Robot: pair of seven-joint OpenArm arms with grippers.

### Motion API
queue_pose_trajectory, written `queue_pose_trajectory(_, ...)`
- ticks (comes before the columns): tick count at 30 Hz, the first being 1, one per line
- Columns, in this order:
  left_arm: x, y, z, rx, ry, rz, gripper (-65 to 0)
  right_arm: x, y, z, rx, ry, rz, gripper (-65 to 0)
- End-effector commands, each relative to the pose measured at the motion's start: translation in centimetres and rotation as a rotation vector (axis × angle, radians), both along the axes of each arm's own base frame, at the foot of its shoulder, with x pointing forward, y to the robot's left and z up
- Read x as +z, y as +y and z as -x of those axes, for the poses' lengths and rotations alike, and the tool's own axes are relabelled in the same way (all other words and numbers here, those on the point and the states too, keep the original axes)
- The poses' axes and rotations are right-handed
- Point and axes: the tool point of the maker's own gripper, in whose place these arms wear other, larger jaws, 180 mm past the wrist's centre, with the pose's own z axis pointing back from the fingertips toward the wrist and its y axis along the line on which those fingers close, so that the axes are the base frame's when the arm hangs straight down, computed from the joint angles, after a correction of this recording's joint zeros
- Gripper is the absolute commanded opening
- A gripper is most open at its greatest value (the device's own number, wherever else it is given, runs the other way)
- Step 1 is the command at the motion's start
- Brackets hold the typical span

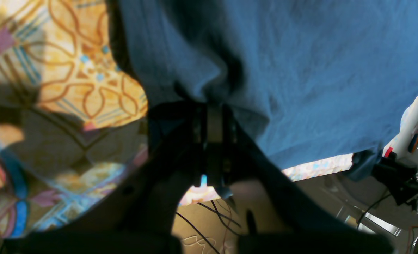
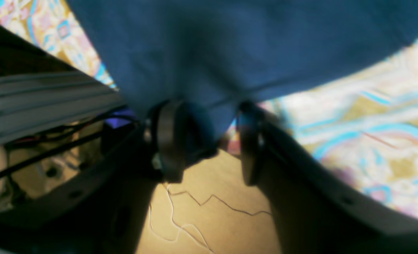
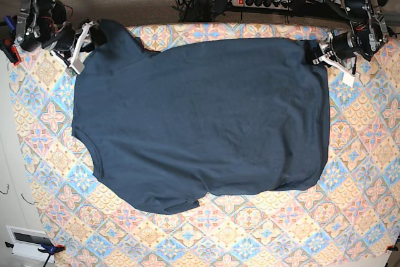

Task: Layout the t-shirt on the table in an organized manner, then fold the t-shirt properly
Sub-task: 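Grasp the shirt's collar-side corners with both grippers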

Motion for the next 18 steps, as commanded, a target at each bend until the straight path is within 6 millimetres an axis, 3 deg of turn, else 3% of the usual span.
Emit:
queue_pose_trajectory(1,1.0,0.6,-1.1,-0.002,-0.038,-0.01,-65.0,0.9,-0.4,-0.8,0.006,-0.034,0.006,-46.6)
queue_pose_trajectory(5,2.2,2.7,-1.7,0.026,-0.065,-0.047,-65.0,1.3,-0.9,-1.1,-0.012,-0.049,0.007,-63.7)
queue_pose_trajectory(10,4.2,5.9,-2.8,0.078,-0.116,-0.101,-65.0,4.4,-1.2,-3.1,-0.073,-0.165,-0.068,-63.9)
queue_pose_trajectory(14,4.4,6.1,-3.0,0.083,-0.124,-0.105,-65.0,5.8,-2.4,-3.9,-0.098,-0.216,-0.045,-63.9)
queue_pose_trajectory(18,6.3,6.2,-3.6,0.073,-0.181,-0.136,-65.0,6.3,-2.9,-4.1,-0.109,-0.234,-0.034,-63.9)
